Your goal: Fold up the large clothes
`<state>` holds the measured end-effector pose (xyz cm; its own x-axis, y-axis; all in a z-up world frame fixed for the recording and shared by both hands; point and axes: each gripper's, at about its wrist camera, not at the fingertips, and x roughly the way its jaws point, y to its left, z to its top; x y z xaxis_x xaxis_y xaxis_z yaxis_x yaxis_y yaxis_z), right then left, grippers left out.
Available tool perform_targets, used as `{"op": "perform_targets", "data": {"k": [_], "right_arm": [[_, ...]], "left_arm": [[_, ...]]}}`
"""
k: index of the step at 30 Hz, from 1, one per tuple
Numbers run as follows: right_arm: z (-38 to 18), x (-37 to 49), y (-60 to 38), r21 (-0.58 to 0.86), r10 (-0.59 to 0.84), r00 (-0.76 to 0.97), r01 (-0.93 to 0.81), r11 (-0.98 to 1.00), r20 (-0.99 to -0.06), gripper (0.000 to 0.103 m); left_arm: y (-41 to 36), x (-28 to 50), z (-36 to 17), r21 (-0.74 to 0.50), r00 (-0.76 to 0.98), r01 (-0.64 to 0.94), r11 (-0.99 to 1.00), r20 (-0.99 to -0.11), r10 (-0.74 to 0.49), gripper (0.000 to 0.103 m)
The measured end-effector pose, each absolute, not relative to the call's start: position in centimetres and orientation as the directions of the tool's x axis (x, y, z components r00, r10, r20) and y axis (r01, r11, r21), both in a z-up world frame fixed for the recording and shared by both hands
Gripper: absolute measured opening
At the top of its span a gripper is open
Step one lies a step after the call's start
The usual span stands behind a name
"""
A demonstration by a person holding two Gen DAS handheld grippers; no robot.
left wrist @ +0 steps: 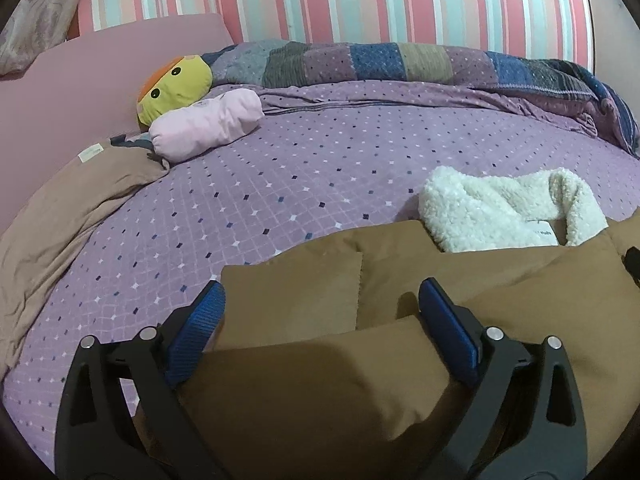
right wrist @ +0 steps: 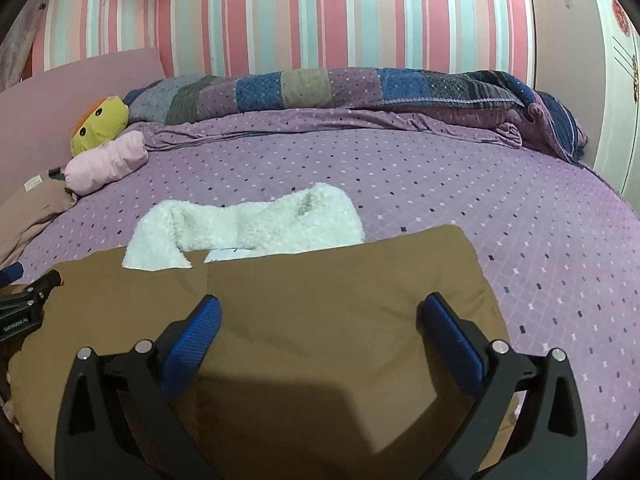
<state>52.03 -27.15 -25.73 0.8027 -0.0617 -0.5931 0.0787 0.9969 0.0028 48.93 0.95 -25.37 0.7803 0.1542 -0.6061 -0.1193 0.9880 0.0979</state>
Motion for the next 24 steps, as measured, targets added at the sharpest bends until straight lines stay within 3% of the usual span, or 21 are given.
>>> {"op": "perform_targets", "data": {"k": [10,24], "right_arm": [[-26.9,52.3,-27.3,0.034,-0.046,0.817,0.079,0.996,-0.575,0.102],[-28.3,53.1,-28.3,0.114,0.019,0.798,0.063,0.991,-0.602,0.102]], "left_arm": [[1.1,48.4,-26.5,0.07,0.811,-0.129,0.989,-0.566,0.146,0.1],[1.8,48.9,-28.0,0.027,0.808,-0.113,0.993,-0.579,0.108,0.1]]}}
